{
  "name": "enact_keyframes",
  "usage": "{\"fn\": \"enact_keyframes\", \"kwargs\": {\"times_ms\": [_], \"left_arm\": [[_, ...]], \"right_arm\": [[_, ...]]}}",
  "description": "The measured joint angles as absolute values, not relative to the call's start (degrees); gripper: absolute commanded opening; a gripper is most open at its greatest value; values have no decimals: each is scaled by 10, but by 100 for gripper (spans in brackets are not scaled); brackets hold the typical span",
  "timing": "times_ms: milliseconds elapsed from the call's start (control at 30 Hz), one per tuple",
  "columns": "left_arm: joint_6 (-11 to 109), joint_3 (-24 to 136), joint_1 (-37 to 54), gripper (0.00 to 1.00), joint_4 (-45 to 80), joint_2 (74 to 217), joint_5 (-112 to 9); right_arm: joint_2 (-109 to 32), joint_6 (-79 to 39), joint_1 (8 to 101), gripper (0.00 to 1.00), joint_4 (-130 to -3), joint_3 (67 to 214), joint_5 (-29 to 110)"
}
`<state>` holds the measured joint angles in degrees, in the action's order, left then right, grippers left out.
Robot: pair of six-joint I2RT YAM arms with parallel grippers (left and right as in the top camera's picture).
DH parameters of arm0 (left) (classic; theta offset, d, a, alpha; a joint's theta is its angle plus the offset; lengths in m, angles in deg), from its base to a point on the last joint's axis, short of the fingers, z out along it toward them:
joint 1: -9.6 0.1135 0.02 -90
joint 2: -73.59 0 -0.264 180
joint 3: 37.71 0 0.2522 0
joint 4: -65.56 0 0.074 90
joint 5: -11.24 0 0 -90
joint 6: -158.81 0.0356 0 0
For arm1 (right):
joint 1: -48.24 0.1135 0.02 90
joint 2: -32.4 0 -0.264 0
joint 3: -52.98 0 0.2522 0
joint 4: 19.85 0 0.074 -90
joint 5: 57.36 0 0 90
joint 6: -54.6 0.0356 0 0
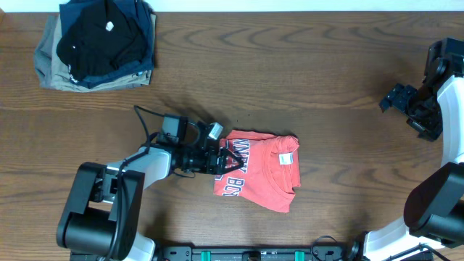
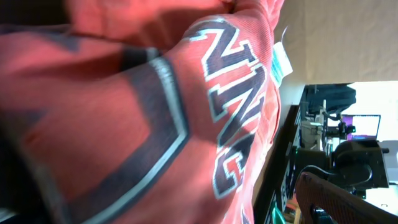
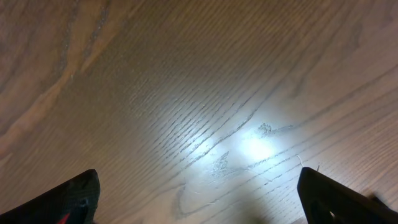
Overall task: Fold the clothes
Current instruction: 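Hold the coral shirt's left edge firmly with the left gripper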
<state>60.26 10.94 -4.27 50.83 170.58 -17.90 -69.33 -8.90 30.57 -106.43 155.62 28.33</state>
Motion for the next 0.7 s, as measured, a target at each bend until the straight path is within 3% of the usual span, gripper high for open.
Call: {"fn": "enact_keyframes", "kwargs": {"times_ms": [133, 233, 333, 400, 433, 700], "left_arm": [[571, 109, -53, 64, 522, 1707, -207], [549, 106, -58, 47, 523, 1711, -240], [524, 106, -65, 37, 524, 1711, -269], [512, 105, -70, 22, 526, 1711, -282], [505, 105, -74, 8, 527, 1711, -289], [493, 105, -79, 6, 532, 1712, -297]], "right_arm": [[-693, -89, 306, 99, -1064, 1556, 283], [-693, -89, 306, 99, -1064, 1556, 283], [-693, -89, 306, 99, -1064, 1556, 283], [-693, -89, 306, 99, -1064, 1556, 283], [-693, -89, 306, 99, -1064, 1556, 283], [-693, -89, 306, 99, -1064, 1556, 283]]}}
